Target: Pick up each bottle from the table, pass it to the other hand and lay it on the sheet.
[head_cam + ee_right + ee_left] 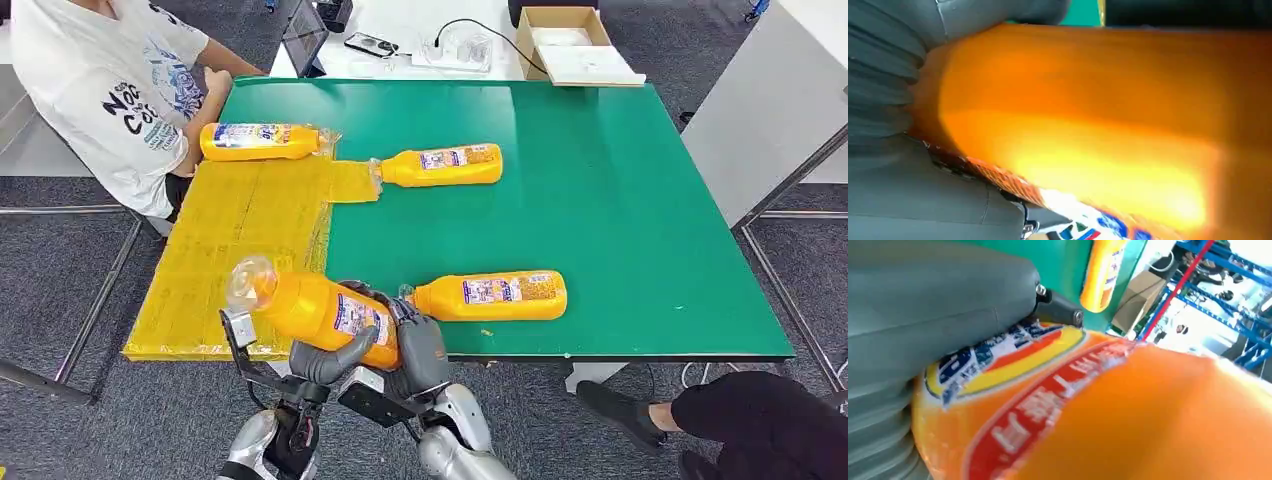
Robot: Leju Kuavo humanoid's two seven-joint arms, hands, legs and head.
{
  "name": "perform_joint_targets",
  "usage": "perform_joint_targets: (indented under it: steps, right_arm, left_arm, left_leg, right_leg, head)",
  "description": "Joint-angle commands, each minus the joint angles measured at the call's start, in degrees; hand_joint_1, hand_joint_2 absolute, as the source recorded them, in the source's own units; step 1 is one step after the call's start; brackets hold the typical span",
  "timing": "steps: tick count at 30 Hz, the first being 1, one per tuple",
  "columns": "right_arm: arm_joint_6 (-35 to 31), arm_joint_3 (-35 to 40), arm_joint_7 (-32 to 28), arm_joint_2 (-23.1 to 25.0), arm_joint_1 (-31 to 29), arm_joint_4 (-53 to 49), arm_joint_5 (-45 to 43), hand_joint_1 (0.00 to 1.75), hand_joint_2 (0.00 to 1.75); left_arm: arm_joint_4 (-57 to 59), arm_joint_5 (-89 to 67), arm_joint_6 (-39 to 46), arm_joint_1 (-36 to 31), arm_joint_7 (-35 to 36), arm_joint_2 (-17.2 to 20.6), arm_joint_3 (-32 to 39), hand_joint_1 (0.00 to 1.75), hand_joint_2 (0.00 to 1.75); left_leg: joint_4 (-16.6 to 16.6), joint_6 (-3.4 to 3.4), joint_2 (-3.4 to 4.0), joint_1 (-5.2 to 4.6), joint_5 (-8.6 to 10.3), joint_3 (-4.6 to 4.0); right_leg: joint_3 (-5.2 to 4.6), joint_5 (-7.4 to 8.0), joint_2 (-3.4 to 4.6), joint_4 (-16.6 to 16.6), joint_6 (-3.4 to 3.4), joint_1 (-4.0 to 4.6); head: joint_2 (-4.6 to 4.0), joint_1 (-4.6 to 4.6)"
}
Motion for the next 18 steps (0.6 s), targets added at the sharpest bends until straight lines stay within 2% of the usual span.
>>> perform_joint_targets:
  steps: [1, 13, 16, 17, 18]
  right_arm:
    - [4.38, 2.82, 0.3, -1.01, 1.49, 2.33, -1.7, 0.0, 0.0]
    - [4.12, 0.0, 1.93, -2.42, 2.68, -2.52, -2.83, 0.0, 0.0]
    - [5.85, -1.53, 1.19, -3.23, 3.41, -6.65, -4.71, 0.0, 0.0]
    - [6.35, -2.16, 0.27, -3.61, 4.22, -10.13, -5.89, 0.0, 0.0]
    - [5.35, -2.36, -0.38, -3.94, 4.73, -12.88, -5.83, 0.0, 0.0]
  left_arm:
    - [-1.3, -0.1, 1.37, -4.41, -0.49, -1.99, -0.65, 1.75, 1.75]
    - [-3.29, -1.61, 5.01, -4.59, -2.66, -2.44, 1.41, 1.75, 1.75]
    - [-2.57, -7.31, 12.52, -6.86, -5.05, -2.31, 3.16, 1.75, 1.75]
    - [-0.8, -12.25, 18.97, -8.71, -7.54, -2.04, 4.71, 1.75, 1.75]
    - [0.88, -13.33, 21.27, -10.39, -8.43, -1.92, 6.19, 1.75, 1.75]
  left_leg:
    - [0.05, 0.01, -0.2, 0.07, -0.14, 0.27]
    - [0.01, 0.01, -0.17, 0.04, -0.06, 0.15]
    - [0.03, 0.01, -0.23, 0.07, -0.06, 0.16]
    - [0.05, 0.01, -0.23, 0.07, -0.1, 0.24]
    - [0.04, 0.01, -0.26, 0.05, -0.05, 0.17]
  right_leg:
    - [0.38, -0.19, -0.26, 0.0, -0.14, 0.1]
    - [0.24, -0.1, -0.22, -0.02, -0.1, 0.06]
    - [0.27, -0.11, -0.28, -0.02, -0.11, 0.1]
    - [0.37, -0.16, -0.3, -0.01, -0.14, 0.11]
    - [0.28, -0.13, -0.31, 0.0, -0.12, 0.08]
  head:
    - [0.0, 0.0]
    - [0.0, 0.02]
    - [0.0, 0.0]
    - [0.0, 0.0]
    - [0.0, 0.02]
